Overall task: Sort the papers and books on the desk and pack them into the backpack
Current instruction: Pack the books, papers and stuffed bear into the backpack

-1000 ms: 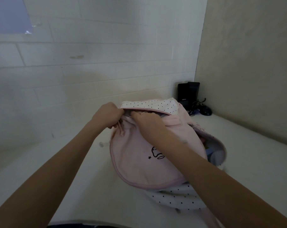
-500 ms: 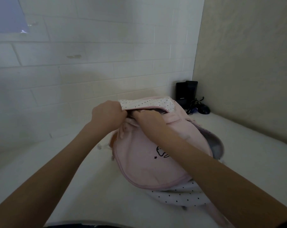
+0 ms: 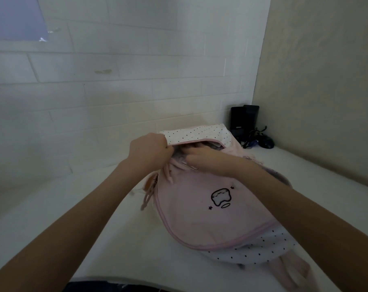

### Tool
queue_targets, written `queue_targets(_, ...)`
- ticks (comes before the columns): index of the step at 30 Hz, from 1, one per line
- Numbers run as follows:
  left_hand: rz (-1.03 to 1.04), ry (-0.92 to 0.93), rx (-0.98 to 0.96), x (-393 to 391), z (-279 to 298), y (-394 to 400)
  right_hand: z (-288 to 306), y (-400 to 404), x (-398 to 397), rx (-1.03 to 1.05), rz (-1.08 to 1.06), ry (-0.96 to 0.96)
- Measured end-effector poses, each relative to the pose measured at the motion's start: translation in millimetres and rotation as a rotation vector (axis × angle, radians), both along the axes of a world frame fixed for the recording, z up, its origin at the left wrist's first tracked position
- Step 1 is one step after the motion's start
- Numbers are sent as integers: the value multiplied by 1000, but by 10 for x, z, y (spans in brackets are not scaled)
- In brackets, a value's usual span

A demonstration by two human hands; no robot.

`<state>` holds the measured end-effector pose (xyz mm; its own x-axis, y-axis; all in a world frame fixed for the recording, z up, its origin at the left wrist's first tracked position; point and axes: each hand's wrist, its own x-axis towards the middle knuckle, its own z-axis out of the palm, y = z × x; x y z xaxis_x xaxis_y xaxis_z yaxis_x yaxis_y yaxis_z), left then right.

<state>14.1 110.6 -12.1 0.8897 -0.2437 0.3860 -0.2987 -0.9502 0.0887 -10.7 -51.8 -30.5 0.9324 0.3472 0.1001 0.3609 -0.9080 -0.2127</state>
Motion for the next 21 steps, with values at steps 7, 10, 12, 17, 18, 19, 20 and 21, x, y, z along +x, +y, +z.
queue_targets(7,16,25,47,-36,-47,41,-27,-141,105,-99,-75,-90)
queue_targets(10,29,28,-11,-34,-106,67,-100,-208,-13,-62,24,-67)
queue_targets(12,38,31,-42,-32,-135,76,-128,-292,-36,-50,120,-131)
queue_targets(17,43,53,-85,-29,-157,95,-129,-441,-95,-64,172,-219)
queue_targets(18,42,58,-91,-28,-164,103,-147,-491,-118,-87,178,-272)
queue_targets(19,40,64,-100,-27,-173,105,-158,-535,-138,-119,176,-320)
queue_targets(20,37,66,-110,-27,-178,100,-160,-553,-160,-144,171,-347)
queue_targets(21,31,60,-117,-29,-175,86,-162,-539,-171,-166,161,-370)
